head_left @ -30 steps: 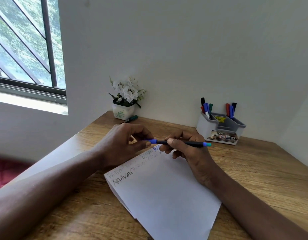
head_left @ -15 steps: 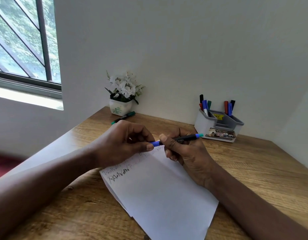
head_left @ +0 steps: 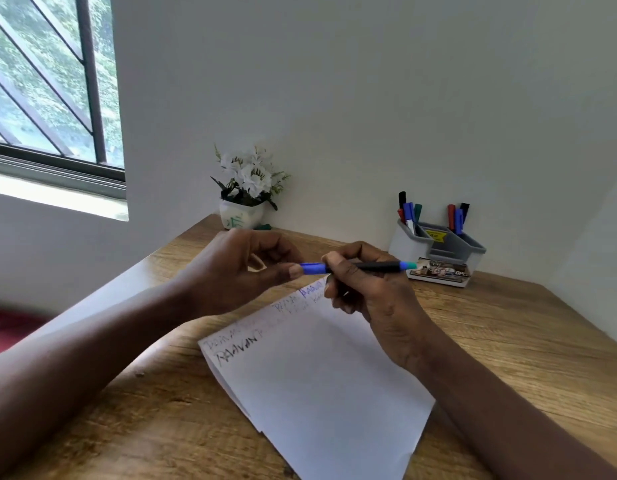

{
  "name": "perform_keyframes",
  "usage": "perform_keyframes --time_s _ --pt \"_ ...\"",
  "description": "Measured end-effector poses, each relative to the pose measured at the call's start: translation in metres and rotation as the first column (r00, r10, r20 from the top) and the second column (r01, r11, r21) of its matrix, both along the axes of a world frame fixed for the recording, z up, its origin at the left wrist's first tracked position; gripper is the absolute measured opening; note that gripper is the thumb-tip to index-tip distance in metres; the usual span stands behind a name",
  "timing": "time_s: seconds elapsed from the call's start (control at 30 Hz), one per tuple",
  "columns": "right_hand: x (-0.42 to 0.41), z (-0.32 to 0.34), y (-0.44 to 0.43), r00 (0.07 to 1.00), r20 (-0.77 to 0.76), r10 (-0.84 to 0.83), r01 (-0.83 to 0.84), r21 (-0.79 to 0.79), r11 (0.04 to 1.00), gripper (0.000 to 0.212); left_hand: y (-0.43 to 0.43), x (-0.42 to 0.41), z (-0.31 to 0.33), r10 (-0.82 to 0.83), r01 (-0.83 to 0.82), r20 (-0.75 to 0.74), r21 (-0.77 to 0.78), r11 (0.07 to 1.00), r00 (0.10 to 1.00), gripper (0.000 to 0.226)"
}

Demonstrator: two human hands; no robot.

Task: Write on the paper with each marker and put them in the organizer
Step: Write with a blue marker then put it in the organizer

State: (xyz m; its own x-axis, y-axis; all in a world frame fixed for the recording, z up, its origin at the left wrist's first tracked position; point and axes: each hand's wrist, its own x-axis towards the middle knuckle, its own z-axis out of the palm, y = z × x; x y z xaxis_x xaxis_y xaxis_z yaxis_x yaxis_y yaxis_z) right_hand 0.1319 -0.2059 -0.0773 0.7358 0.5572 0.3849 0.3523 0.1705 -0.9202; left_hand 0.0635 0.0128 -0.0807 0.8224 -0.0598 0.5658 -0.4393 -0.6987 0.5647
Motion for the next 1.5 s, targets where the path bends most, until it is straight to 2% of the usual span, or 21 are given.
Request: perform_keyframes --time_s 0.1,0.17,0.3,0.4,0.47,0.53,0.57,0.63,0.7,0.8,0.87,0.93,1.03,1.3,1.4,1.5 --pt "0.008 0.002 -0.008 0.994 -0.029 -0.106 0.107 0.030 0.994 0.014 0.015 0.000 -0.003 0.152 -0.146 -0.026 0.158 0.977 0.988 0.060" --pt "0.013 0.003 -0.014 0.987 -0.075 -0.141 0.145 0.044 0.989 0.020 0.020 -0.001 -0.003 0.187 -0.160 -0.102 0.224 0.961 0.977 0.082" --pt "0.021 0.010 -0.026 0.985 -0.118 -0.128 0.135 0.061 0.989 0.050 0.023 0.003 -0.003 0.209 -0.127 -0.242 0.316 0.940 0.947 0.087" --pt "0.027 0.014 -0.035 0.956 -0.096 -0.276 0.281 0.044 0.959 0.042 0.022 0.009 -0.007 0.231 -0.111 -0.296 0.372 0.922 0.927 0.095" --pt "0.033 0.016 -0.040 0.906 -0.014 -0.422 0.422 0.059 0.904 0.023 0.022 0.014 -0.010 0.226 -0.082 -0.311 0.414 0.907 0.923 0.096" --pt "0.039 0.016 -0.048 0.839 0.105 -0.534 0.527 0.083 0.846 0.021 0.024 0.019 -0.012 0.216 -0.054 -0.324 0.444 0.894 0.921 0.101" --pt "0.044 0.016 -0.053 0.798 0.169 -0.578 0.572 0.086 0.816 0.024 0.026 0.021 -0.013 0.204 -0.040 -0.328 0.446 0.894 0.922 0.111" --pt "0.055 0.022 -0.064 0.719 0.247 -0.650 0.651 0.091 0.754 0.030 0.029 0.026 -0.015 0.185 -0.018 -0.328 0.452 0.892 0.926 0.130" --pt "0.072 0.035 -0.073 0.671 0.230 -0.705 0.697 0.127 0.705 0.045 0.033 0.030 -0.018 0.178 -0.018 -0.319 0.447 0.894 0.931 0.135" --pt "0.100 0.062 -0.085 0.573 0.197 -0.796 0.781 0.164 0.603 0.076 0.035 0.037 -0.021 0.171 -0.019 -0.301 0.448 0.894 0.938 0.122" --pt "0.117 0.080 -0.093 0.458 0.301 -0.836 0.844 0.149 0.516 0.089 0.035 0.038 -0.021 0.169 -0.016 -0.304 0.447 0.894 0.937 0.113" --pt "0.134 0.091 -0.100 0.371 0.433 -0.821 0.872 0.143 0.469 0.091 0.036 0.039 -0.021 0.170 -0.016 -0.313 0.440 0.898 0.935 0.120" --pt "0.156 0.099 -0.106 0.295 0.566 -0.770 0.902 0.102 0.420 0.083 0.038 0.041 -0.023 0.169 -0.022 -0.308 0.430 0.903 0.936 0.124" --pt "0.185 0.065 -0.114 0.254 0.679 -0.689 0.940 -0.007 0.340 0.072 0.038 0.046 -0.023 0.212 -0.032 -0.357 0.448 0.894 0.910 0.124" --pt "0.194 0.048 -0.124 0.323 0.703 -0.633 0.940 -0.162 0.300 0.057 0.040 0.049 -0.024 0.217 -0.032 -0.360 0.455 0.890 0.907 0.121" --pt "0.201 0.040 -0.129 0.454 0.676 -0.580 0.891 -0.360 0.277 0.058 0.041 0.050 -0.026 0.222 -0.035 -0.358 0.460 0.887 0.907 0.116"
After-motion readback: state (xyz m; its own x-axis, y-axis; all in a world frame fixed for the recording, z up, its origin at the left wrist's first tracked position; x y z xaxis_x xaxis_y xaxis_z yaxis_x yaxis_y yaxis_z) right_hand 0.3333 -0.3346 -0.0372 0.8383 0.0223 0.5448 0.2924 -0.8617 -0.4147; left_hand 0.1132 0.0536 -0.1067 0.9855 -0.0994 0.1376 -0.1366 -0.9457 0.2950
